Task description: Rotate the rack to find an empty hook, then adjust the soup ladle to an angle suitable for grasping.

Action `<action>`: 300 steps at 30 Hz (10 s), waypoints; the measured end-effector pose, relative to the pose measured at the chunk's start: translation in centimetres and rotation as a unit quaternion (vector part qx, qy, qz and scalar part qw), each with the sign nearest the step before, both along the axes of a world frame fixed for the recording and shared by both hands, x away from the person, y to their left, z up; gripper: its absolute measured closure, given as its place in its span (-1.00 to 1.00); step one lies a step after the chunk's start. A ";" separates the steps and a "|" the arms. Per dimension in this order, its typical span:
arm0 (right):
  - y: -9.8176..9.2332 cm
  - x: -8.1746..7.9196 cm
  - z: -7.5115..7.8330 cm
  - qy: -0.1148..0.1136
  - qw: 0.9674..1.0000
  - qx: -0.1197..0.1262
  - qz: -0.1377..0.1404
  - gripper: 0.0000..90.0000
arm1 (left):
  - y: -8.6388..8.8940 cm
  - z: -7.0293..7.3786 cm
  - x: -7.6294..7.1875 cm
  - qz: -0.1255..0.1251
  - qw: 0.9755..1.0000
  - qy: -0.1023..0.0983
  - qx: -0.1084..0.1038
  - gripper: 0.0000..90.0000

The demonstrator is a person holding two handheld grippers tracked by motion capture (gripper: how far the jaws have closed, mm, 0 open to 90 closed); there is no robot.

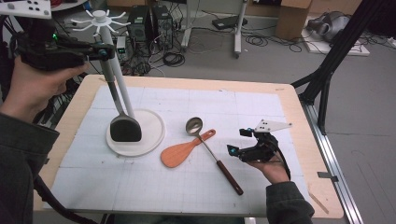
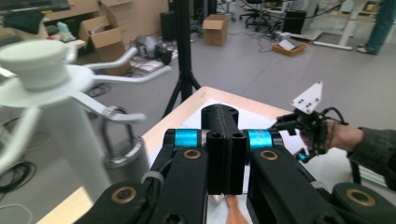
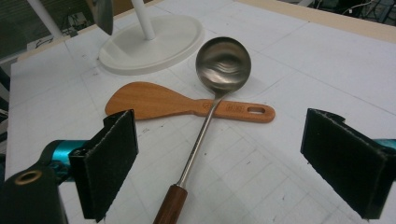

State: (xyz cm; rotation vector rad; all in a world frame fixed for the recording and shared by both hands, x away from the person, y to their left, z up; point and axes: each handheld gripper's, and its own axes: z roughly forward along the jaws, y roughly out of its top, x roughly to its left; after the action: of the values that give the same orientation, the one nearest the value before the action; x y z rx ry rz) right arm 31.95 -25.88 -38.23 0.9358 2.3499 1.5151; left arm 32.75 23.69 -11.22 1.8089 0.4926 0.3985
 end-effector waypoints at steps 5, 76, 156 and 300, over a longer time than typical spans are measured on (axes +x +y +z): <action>0.1 -0.1 0.0 -0.003 1.000 0.000 -0.004 -0.77 | 0.4 0.4 0.1 0.018 1.000 -0.003 -0.004 0.99; 0.3 -0.1 -0.1 -0.004 1.000 -0.001 0.002 -0.77 | 2.5 0.9 -0.9 0.058 0.998 -0.008 -0.012 0.99; 0.4 0.5 -0.6 0.013 1.000 -0.016 -0.001 -0.77 | 5.4 -4.8 -0.8 0.070 0.997 0.014 -0.025 0.50; 5.5 2.6 -4.0 0.064 0.977 -0.201 0.012 0.22 | -0.1 -23.5 -4.0 0.009 0.998 0.052 0.025 -0.37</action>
State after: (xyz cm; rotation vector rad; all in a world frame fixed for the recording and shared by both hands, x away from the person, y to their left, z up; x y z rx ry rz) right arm 34.54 -20.40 -42.26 0.9237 2.6253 0.9495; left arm 28.71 23.60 -34.70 1.8815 0.5765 0.3319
